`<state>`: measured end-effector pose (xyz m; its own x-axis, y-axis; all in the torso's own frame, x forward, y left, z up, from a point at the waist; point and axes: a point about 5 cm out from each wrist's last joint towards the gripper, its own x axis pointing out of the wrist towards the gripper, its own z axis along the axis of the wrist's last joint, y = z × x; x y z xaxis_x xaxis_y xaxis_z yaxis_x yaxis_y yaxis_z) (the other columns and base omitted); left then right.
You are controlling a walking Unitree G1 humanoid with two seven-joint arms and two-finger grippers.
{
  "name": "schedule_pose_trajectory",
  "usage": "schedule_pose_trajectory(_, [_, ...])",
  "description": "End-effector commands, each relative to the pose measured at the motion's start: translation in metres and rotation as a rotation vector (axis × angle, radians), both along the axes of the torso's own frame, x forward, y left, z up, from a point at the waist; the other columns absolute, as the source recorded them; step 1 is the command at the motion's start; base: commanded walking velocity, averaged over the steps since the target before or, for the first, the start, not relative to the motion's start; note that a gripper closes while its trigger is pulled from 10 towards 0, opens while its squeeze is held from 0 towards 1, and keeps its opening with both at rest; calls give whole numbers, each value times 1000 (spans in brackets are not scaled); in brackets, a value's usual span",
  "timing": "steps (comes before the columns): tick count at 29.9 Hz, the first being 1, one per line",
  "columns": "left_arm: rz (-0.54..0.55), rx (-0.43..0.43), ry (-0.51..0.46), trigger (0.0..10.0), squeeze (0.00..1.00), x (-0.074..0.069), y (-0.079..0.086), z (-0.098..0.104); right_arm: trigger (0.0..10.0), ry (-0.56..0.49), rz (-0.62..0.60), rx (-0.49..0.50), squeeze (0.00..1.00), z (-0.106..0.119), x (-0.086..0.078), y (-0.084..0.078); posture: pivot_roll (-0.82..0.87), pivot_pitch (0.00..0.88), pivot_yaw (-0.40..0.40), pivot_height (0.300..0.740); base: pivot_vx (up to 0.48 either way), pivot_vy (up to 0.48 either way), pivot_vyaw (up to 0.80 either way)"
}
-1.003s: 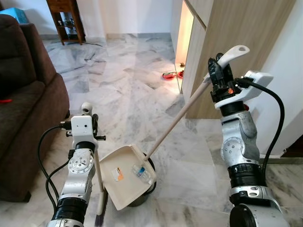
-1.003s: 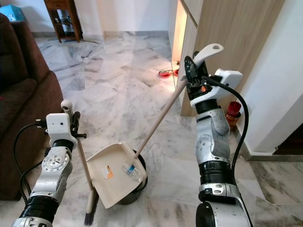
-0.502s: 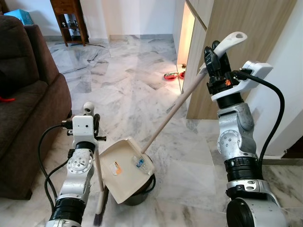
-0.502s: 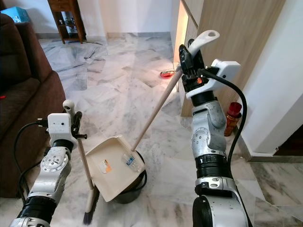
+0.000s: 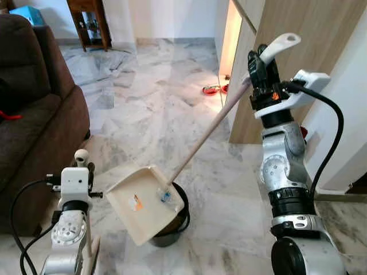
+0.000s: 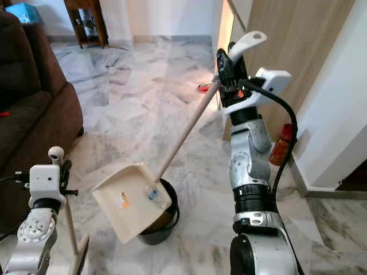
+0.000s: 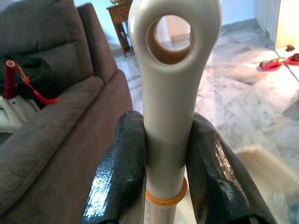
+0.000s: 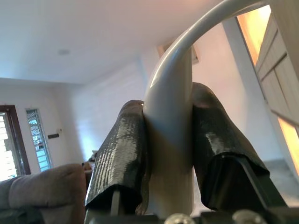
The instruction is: Sweep floor
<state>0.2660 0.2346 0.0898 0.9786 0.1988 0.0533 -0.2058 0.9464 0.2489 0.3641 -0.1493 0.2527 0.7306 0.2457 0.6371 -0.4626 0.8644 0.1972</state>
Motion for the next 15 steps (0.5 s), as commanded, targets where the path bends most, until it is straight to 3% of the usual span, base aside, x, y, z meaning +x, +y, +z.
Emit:
schedule_pose_trajectory(1, [-13, 18, -51, 10000, 0, 3, -4, 13, 10000, -117, -14, 16, 0, 24, -3, 1, 34, 0, 30, 740, 0, 0, 0])
schedule_pose_trajectory(15, [-33, 5, -52, 10000, 0, 4, -8, 17, 10000, -262, 68, -125, 0, 32, -16, 26, 43, 0, 31, 740, 0, 0, 0])
